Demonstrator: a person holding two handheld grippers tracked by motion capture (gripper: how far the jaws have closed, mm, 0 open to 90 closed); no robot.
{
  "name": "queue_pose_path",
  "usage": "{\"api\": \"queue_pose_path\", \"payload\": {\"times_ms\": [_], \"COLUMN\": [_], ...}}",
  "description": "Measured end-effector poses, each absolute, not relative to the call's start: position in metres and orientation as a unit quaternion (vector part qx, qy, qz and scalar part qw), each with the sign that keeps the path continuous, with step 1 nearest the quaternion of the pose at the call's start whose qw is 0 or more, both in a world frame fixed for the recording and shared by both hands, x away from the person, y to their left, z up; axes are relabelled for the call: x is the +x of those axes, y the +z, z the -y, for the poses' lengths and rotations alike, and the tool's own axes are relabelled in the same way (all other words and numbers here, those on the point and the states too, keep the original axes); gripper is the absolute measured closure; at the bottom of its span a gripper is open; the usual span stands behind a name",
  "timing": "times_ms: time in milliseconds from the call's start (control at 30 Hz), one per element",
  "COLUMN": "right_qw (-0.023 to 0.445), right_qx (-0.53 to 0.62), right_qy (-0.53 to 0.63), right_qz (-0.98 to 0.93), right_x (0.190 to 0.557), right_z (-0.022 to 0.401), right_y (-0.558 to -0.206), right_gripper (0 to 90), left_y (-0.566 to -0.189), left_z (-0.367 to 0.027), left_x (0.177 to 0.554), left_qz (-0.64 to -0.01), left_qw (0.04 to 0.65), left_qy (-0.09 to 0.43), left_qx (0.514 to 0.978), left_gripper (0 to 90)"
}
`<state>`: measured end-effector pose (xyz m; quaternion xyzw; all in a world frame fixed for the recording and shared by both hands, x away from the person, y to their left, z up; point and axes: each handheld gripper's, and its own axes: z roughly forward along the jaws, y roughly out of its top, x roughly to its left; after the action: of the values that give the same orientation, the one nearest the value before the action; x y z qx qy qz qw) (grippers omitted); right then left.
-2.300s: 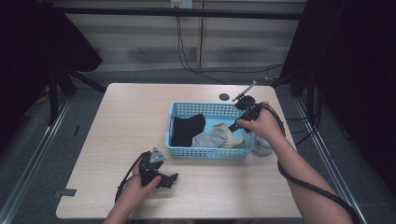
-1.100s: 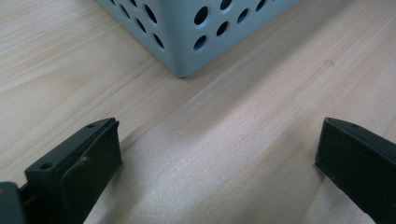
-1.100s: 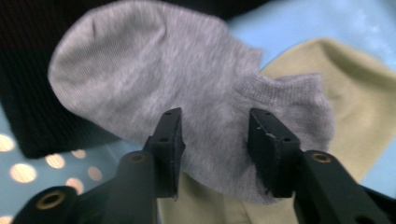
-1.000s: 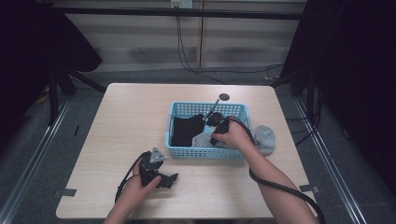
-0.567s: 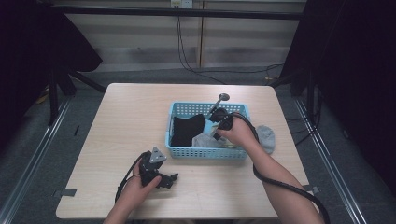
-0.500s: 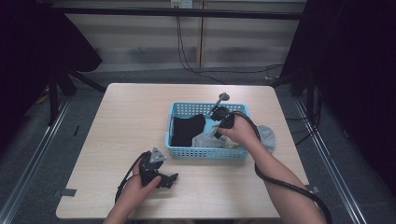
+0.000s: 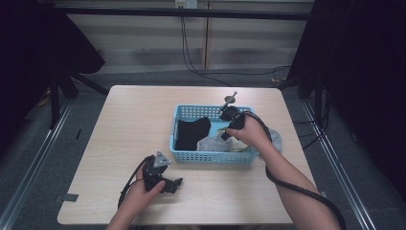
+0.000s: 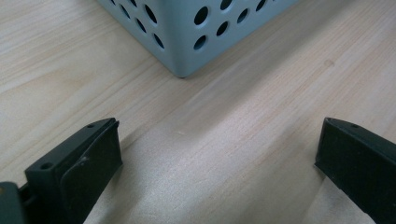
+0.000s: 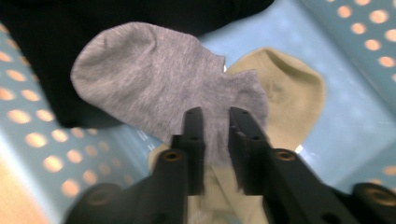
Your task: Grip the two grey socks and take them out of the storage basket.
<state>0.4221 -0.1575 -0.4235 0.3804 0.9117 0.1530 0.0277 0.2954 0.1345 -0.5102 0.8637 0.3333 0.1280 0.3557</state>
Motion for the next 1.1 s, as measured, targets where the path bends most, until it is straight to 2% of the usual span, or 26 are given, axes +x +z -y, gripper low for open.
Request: {"api": "queue_pose_path", "payload": {"times_ms": [133,200,300,400,533,1100], "right_qw": [0.014,0.003,-0.003,0.007,0.009,0.030], "right_qx": [0.383,0.377,0.375,0.366,0.368,0.379], "right_qy": [0.152,0.151,0.133,0.122,0.123,0.137], "right_qz": [-0.911,-0.914,-0.918,-0.923,-0.921,-0.915], "right_x": [0.424,0.425,0.425,0.427,0.425,0.425], "right_z": [0.151,0.147,0.139,0.137,0.138,0.165], "right_y": [-0.443,-0.451,-0.460,-0.462,-0.456,-0.399], "right_gripper": [64.7,65.1,72.3,85.3,89.0,89.1], "left_y": [-0.510,-0.510,-0.510,-0.510,-0.510,-0.510], "left_z": [-0.134,-0.134,-0.135,-0.135,-0.135,-0.135], "left_x": [0.295,0.295,0.295,0.295,0.295,0.296], "left_qz": [-0.333,-0.333,-0.333,-0.333,-0.333,-0.333], "left_qw": [0.356,0.356,0.356,0.355,0.355,0.354], "left_qy": [0.128,0.128,0.129,0.129,0.128,0.127], "left_qx": [0.864,0.864,0.864,0.864,0.864,0.865], "left_gripper": [0.0,0.0,0.0,0.0,0.0,0.0]}}
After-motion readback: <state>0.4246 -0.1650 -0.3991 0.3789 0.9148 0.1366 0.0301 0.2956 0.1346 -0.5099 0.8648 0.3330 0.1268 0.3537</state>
